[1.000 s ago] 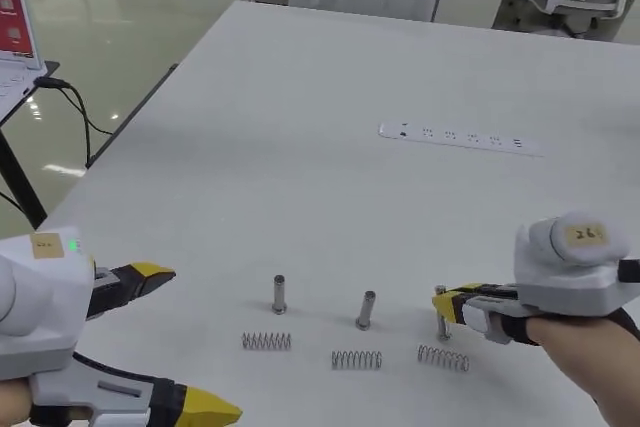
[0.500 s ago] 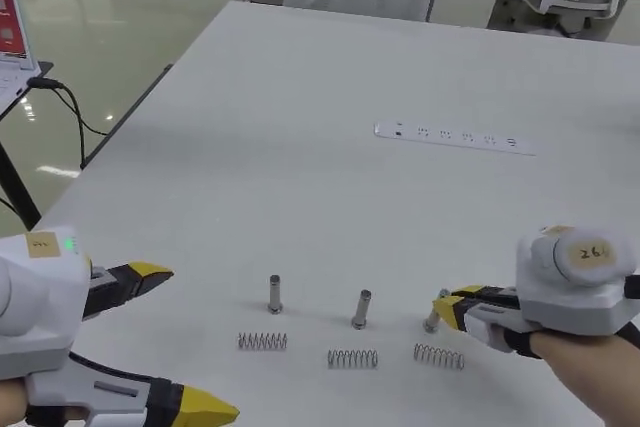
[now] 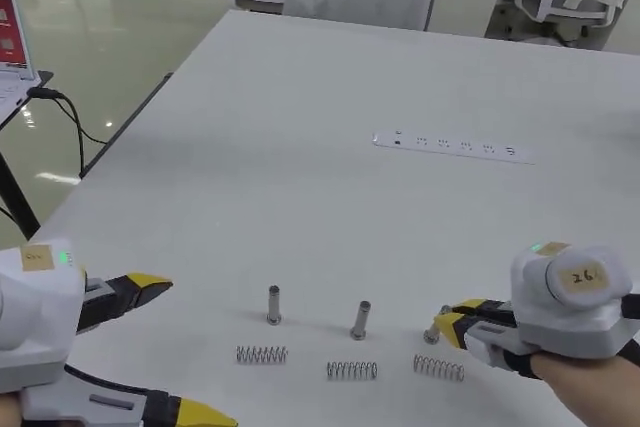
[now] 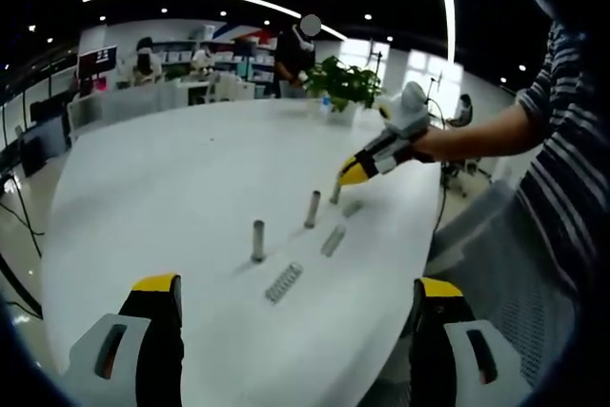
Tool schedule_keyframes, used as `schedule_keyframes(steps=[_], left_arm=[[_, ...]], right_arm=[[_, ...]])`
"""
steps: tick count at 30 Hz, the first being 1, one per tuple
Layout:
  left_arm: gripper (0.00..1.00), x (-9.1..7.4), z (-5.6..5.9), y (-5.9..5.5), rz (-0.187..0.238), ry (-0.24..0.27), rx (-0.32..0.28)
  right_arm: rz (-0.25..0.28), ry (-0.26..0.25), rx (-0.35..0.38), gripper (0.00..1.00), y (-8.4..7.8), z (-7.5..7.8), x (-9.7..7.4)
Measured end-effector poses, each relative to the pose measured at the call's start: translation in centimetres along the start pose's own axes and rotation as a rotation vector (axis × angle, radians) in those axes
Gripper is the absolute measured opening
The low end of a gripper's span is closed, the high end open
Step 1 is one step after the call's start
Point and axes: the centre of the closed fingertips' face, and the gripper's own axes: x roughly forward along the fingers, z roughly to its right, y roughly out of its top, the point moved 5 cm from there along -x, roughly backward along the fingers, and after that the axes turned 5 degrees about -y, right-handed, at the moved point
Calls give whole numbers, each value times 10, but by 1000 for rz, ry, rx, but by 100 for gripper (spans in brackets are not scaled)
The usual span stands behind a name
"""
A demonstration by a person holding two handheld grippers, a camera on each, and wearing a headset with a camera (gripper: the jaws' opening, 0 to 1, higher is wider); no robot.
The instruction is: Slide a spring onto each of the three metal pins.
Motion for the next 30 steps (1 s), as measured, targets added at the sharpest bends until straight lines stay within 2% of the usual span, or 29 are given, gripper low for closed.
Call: schedule_keyframes(steps=[3, 12, 17, 30], left_arm=[[98, 1, 0, 2, 10, -6, 4], [98, 2, 2, 2, -1, -11, 14], [98, 2, 3, 2, -4, -14, 15], [98, 0, 1, 3, 8, -13, 14]], right_arm=[[0, 2, -9, 5, 0, -1, 0], [2, -4, -22, 5, 0, -2, 0], [4, 10, 14, 6, 1, -1, -1], [57, 8, 35, 16, 9, 4, -13]])
